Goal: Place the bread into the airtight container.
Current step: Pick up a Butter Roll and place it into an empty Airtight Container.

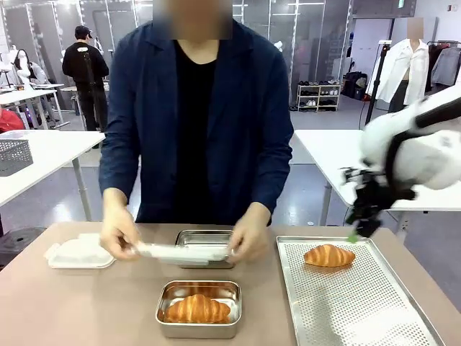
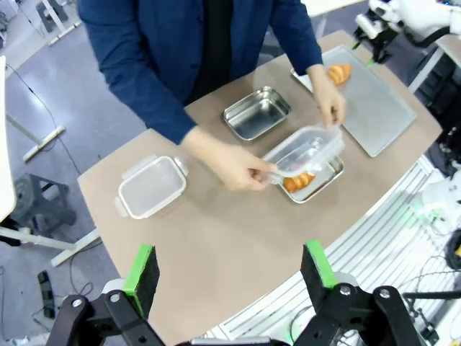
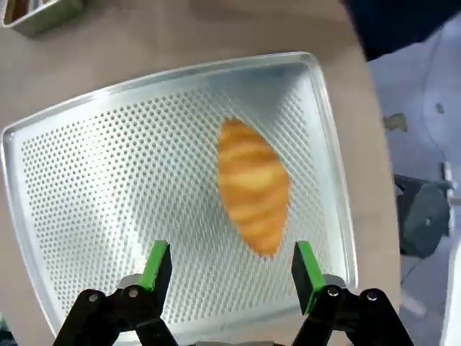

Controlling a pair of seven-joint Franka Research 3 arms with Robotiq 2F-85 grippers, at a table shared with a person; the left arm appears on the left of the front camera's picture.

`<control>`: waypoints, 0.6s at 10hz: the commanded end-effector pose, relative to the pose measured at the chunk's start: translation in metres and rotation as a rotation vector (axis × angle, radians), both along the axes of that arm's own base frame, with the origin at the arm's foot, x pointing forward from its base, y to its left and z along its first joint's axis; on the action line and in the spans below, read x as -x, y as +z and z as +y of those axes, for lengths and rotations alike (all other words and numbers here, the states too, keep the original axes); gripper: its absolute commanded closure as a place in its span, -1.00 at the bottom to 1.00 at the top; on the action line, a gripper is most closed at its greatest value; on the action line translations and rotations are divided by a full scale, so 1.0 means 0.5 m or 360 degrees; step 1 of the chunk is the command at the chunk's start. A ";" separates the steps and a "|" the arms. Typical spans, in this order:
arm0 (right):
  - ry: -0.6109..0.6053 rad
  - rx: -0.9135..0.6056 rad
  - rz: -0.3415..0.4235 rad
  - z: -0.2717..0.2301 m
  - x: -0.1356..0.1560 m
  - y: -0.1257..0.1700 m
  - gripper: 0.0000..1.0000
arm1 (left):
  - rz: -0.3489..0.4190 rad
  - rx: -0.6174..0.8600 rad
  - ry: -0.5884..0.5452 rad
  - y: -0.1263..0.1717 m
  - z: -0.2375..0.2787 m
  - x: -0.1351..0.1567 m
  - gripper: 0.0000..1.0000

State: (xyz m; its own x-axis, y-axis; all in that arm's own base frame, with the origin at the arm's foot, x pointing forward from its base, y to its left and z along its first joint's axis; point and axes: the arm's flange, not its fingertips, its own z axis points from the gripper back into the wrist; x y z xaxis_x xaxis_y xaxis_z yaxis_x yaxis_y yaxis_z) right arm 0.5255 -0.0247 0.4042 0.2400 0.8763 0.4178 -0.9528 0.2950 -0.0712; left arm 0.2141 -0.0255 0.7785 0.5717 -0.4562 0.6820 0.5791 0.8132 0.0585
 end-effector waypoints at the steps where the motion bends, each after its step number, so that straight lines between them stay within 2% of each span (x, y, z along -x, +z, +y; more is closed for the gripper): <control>1: -0.0132 -0.0329 -0.0200 -0.211 0.131 0.011 -0.68 | 0.0000 -0.0012 -0.0022 0.000 0.001 0.000 -1.00; 3: -0.0319 -0.0648 -0.0402 -0.361 0.258 -0.015 -0.68 | 0.0000 -0.0012 -0.0022 0.000 0.001 0.000 -1.00; 5: -0.0432 -0.0779 -0.0477 -0.412 0.326 -0.063 -0.68 | 0.0000 -0.0012 -0.0022 0.000 0.001 0.000 -1.00; 6: -0.0471 -0.0821 -0.0471 -0.419 0.349 -0.084 -0.68 | 0.0000 -0.0012 -0.0022 0.000 0.001 0.000 -1.00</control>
State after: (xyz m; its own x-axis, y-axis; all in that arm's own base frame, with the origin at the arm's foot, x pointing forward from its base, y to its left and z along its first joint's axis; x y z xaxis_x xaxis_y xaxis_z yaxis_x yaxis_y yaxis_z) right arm 0.3418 -0.2441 0.3739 0.2761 0.4720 0.8372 -0.7782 0.6210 -0.0934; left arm 0.2140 -0.0256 0.7786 0.5717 -0.4562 0.6819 0.5788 0.8134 0.0590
